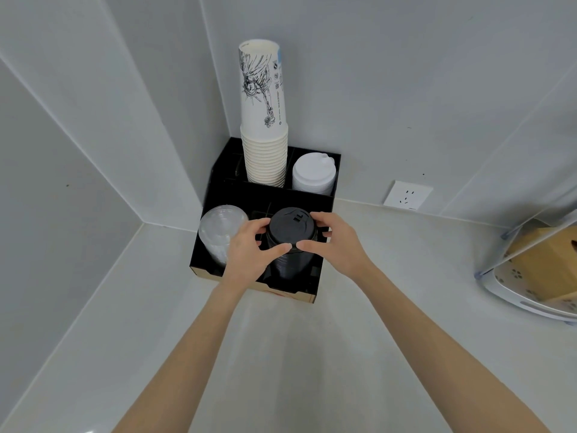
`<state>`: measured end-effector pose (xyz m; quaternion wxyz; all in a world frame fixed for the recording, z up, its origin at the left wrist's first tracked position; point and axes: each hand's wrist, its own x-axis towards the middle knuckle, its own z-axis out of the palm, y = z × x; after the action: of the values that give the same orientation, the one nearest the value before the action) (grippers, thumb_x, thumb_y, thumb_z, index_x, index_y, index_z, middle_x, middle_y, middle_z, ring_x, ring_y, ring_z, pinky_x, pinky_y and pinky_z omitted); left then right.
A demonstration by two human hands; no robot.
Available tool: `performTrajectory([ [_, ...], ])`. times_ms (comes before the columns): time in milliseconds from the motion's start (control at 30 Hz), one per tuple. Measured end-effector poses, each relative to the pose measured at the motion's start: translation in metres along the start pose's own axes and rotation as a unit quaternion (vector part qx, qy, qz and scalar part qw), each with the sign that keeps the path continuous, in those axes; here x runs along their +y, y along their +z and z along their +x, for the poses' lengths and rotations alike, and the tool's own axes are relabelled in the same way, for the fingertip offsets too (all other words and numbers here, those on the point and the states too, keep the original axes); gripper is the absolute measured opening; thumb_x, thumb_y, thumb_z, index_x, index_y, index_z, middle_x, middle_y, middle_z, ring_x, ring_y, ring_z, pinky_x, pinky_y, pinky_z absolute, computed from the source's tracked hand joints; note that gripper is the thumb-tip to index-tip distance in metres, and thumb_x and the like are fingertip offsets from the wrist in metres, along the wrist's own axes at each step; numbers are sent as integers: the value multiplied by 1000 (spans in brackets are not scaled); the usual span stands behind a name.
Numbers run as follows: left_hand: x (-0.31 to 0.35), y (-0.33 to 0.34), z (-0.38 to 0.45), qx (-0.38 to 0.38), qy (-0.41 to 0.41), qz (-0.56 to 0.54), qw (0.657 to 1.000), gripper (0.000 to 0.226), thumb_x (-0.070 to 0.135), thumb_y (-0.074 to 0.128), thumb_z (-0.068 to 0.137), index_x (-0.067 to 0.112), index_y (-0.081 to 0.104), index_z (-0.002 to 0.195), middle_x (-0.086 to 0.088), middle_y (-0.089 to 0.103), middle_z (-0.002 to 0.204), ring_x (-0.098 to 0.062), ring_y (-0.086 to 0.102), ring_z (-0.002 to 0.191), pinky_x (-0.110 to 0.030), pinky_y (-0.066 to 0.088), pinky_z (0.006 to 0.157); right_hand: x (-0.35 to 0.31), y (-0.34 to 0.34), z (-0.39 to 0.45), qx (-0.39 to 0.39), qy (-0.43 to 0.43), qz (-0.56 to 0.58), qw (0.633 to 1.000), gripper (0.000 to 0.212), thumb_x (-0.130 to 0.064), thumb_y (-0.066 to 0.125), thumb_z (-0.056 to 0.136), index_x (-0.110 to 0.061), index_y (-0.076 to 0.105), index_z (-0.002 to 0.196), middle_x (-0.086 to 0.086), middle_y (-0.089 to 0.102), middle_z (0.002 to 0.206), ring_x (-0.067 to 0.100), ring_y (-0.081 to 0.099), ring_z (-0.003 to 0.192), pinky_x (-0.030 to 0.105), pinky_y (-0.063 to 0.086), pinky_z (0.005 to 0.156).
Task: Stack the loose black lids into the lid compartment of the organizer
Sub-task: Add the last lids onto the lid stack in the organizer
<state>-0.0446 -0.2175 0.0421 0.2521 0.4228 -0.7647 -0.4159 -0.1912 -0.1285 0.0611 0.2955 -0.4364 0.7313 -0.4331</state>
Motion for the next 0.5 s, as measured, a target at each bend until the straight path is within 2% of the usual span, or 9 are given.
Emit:
performTrajectory([
  [500, -7, 7, -4, -17, -30, -6, 999, 62, 27, 75, 69, 16, 47, 124, -6, 55, 127, -17, 51, 113, -28, 42, 92, 10, 7, -5, -19, 8, -36, 999, 65, -19, 68, 77, -14, 36, 133, 8, 46, 136, 20, 44, 122, 24, 33, 93],
])
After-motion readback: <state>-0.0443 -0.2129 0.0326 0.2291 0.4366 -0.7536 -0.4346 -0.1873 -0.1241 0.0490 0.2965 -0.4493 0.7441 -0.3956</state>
